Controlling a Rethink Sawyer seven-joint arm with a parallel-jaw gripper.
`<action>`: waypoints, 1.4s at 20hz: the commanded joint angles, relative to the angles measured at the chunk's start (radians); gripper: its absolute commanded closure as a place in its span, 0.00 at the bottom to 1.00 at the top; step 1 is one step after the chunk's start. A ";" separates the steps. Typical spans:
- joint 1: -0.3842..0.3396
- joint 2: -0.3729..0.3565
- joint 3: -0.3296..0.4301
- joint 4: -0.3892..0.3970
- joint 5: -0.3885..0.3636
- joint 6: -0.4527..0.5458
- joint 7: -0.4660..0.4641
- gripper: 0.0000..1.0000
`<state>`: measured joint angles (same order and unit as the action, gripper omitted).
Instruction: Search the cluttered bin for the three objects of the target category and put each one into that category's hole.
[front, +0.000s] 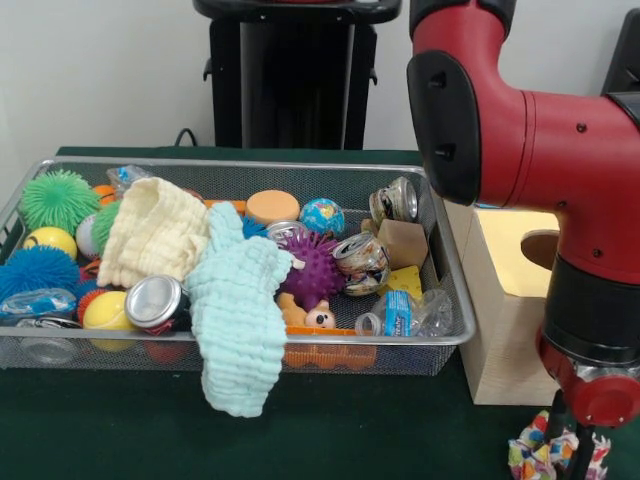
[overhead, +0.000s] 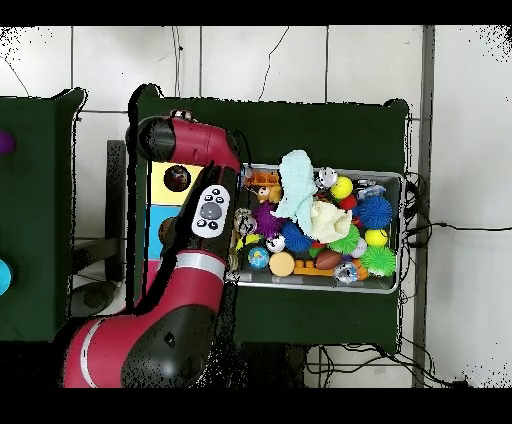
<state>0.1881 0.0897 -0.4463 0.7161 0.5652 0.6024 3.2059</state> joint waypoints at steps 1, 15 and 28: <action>-0.027 0.117 0.112 0.071 0.009 0.051 0.105 0.00; -0.019 0.113 0.089 0.070 0.019 0.047 0.106 1.00; 0.007 0.037 0.083 0.138 0.020 0.088 0.118 1.00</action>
<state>0.1846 0.1090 -0.4463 0.7064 0.5916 0.6016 3.2059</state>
